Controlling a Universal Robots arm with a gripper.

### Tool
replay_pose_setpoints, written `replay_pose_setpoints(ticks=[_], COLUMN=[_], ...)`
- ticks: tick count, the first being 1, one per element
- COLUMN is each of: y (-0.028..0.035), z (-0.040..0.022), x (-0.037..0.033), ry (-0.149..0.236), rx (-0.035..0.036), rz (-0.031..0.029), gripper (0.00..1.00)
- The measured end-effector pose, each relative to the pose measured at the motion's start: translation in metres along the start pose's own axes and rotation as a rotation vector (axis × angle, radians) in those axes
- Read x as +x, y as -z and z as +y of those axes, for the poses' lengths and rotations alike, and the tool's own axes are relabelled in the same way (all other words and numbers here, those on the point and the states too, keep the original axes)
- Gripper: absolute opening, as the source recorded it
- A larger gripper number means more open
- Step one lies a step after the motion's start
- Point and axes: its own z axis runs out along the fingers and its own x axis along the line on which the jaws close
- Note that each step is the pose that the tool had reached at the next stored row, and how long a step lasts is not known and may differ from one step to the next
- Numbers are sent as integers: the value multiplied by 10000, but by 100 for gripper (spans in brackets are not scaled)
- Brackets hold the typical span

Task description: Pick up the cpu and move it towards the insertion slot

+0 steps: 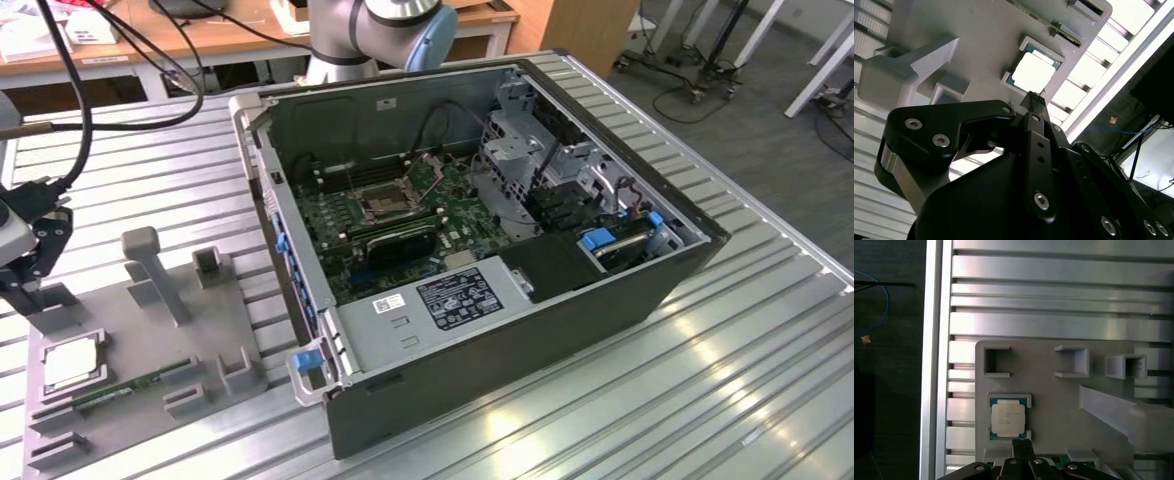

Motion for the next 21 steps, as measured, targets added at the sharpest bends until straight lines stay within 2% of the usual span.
replay_pose_setpoints(ticks=[21], y=[-79], z=[1], x=[0], ry=[0], rx=[0], rz=[1], gripper=[11])
